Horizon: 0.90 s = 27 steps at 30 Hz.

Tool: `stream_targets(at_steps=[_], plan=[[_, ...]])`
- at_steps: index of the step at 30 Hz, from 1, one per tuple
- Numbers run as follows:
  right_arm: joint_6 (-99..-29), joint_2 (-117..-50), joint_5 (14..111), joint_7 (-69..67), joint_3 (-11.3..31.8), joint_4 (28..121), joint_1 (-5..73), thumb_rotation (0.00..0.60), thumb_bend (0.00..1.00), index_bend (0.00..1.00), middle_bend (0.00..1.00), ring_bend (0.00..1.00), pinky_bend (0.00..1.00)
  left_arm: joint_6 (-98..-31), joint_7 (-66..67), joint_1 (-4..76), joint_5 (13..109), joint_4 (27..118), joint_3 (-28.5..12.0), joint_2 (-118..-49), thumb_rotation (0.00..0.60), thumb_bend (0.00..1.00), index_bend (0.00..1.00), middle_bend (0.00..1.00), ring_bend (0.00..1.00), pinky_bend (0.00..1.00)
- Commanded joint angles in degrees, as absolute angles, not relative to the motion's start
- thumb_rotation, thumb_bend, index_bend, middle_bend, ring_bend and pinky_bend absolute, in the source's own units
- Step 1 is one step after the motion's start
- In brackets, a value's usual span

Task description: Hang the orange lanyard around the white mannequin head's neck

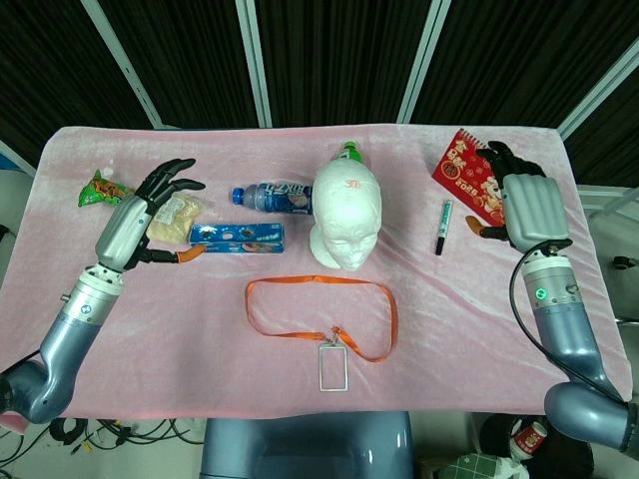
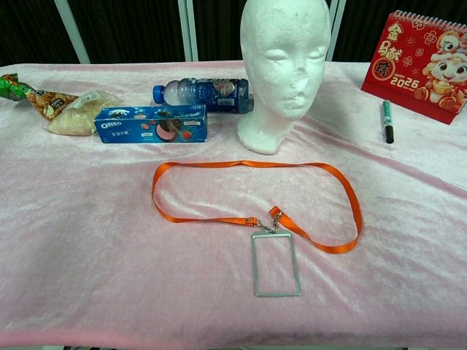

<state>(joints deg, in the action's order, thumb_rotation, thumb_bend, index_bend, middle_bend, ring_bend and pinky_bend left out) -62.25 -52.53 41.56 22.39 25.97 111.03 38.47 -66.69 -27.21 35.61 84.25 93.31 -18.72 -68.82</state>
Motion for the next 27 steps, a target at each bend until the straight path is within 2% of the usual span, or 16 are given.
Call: stream_targets(at_steps=[1,13,19,27], plan=[[-62.13,-51.88,42.09,21.88,25.42,111.12,38.14,0.600,0.12,0.18,0.09,0.21,0.21,-65.83,-27.15,36.41,83.89,93.22,-18.68,-68.65,0.600,0.17,0.24,0.07,0.00,0.09],[-61.14,-48.25,44.21,18.84,23.21,113.30,35.75,0.600,0.12,0.18,0.09,0.21,0.21,-64.28,-23.73,36.52,85.83,91.44,-14.87,-67.74,0.600,0.17,0.24,0.07,0.00,0.11],[-60.56,-48.74,46.95,17.39,21.85,113.22,35.42,0.600,0.12,0.18,0.09,0.21,0.21,-69.77,-25.55,35.76,87.95,90.08,-15.70,-68.66,0.600,0.17,0.23,0.09,0.00,0.12],[-61.51,-51.06,47.62,15.16,21.56,113.82,35.59,0.600,0.12,0.18,0.09,0.21,0.21,-66.83,-23.64,35.38,85.10,92.71,-14.95,-65.50,0.600,0.16,0.23,0.09,0.00,0.12]])
